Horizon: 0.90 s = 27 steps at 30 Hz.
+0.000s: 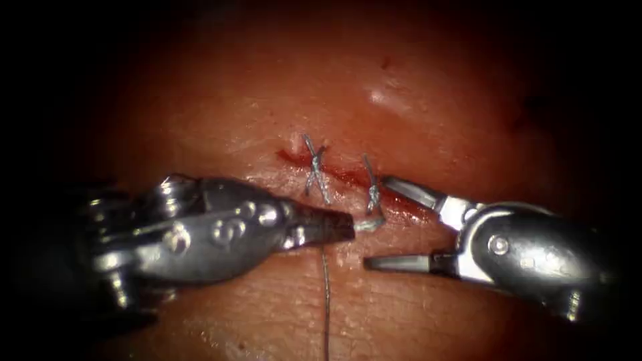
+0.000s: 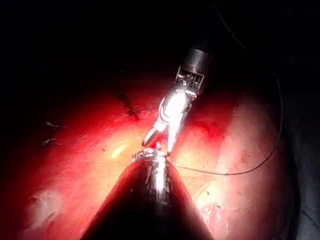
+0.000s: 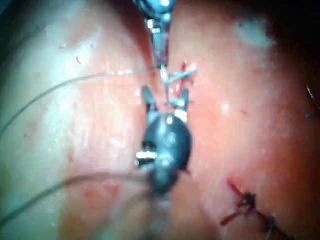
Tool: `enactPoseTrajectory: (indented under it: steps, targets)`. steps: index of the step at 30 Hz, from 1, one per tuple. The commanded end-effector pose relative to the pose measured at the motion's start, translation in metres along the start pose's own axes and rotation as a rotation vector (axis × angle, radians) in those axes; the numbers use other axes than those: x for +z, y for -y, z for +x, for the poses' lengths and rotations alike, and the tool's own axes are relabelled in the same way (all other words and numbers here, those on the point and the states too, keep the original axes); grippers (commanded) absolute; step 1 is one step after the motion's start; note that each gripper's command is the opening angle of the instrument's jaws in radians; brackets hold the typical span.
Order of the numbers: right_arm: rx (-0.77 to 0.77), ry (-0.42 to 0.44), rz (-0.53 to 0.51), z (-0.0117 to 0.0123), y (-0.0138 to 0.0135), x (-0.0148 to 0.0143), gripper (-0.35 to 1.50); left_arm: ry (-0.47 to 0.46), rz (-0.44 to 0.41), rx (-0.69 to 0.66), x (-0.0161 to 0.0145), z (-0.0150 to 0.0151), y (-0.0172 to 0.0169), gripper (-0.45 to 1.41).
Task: Wound Closure
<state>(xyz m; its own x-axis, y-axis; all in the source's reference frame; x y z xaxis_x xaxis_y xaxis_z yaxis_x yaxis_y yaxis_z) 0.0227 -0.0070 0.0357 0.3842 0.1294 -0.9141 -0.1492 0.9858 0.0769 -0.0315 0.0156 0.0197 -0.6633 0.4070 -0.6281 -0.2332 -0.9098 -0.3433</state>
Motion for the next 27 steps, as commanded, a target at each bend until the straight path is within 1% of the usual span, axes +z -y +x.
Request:
enactPoseTrajectory:
  steps: [1,5,9,12,17,21,27]
  targets:
    - [-0.009,0.008,-0.012,-0.0003,-0.0004,0.0015,1.31,0.000,0.001,0.000,0.0007,0.0002,0.0002,-0.45]
    - [-0.035,0.006,-0.034,-0.0004,-0.0010,0.0031,1.33,-0.001,-0.005,0.004,0.0006,0.0003,-0.0001,-0.45]
    - [-0.059,0.010,-0.042,-0.0005,-0.0010,0.0044,1.33,-0.001,-0.007,0.003,0.0006,0.0003,-0.0002,-0.45]
    - [-0.079,0.014,-0.050,-0.0004,-0.0005,0.0059,1.33,-0.004,-0.007,0.003,0.0006,0.0002,-0.0002,-0.45]
    - [-0.092,0.017,-0.057,-0.0005,0.0005,0.0073,1.33,-0.004,-0.006,0.003,0.0005,0.0001,-0.0002,-0.45]
    - [-0.097,0.019,-0.065,-0.0009,0.0010,0.0080,1.33,-0.004,-0.006,0.003,0.0005,0.0001,-0.0002,-0.45]
    - [-0.098,0.021,-0.069,-0.0010,0.0011,0.0081,1.33,-0.004,-0.008,0.002,0.0005,0.0001,-0.0002,-0.45]
